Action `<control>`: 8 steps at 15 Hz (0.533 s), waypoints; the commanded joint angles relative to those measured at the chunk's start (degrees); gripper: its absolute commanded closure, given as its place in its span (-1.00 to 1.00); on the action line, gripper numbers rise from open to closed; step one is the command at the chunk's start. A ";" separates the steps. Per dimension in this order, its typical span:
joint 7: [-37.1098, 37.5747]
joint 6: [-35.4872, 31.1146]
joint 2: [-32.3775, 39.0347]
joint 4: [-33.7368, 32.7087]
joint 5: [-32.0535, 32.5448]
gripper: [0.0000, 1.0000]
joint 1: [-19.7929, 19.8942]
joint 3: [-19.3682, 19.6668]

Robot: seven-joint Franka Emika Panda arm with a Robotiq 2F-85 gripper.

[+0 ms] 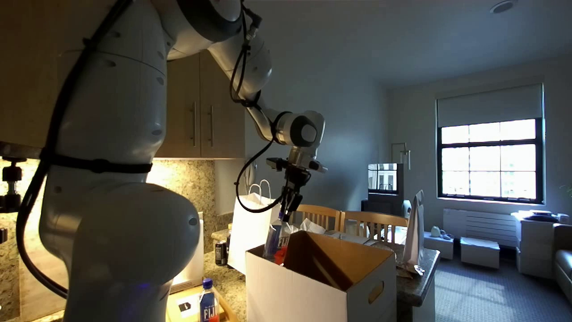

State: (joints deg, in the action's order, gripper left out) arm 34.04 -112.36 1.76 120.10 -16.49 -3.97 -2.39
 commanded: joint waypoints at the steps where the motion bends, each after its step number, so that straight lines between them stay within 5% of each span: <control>1: -1.69 1.29 0.42 1.42 0.39 0.71 0.17 -0.24; 8: -9.22 2.52 -2.17 5.97 -1.49 0.71 0.33 -0.18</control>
State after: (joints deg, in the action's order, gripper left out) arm 28.68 -110.41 1.51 120.92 -17.24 -3.96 -2.34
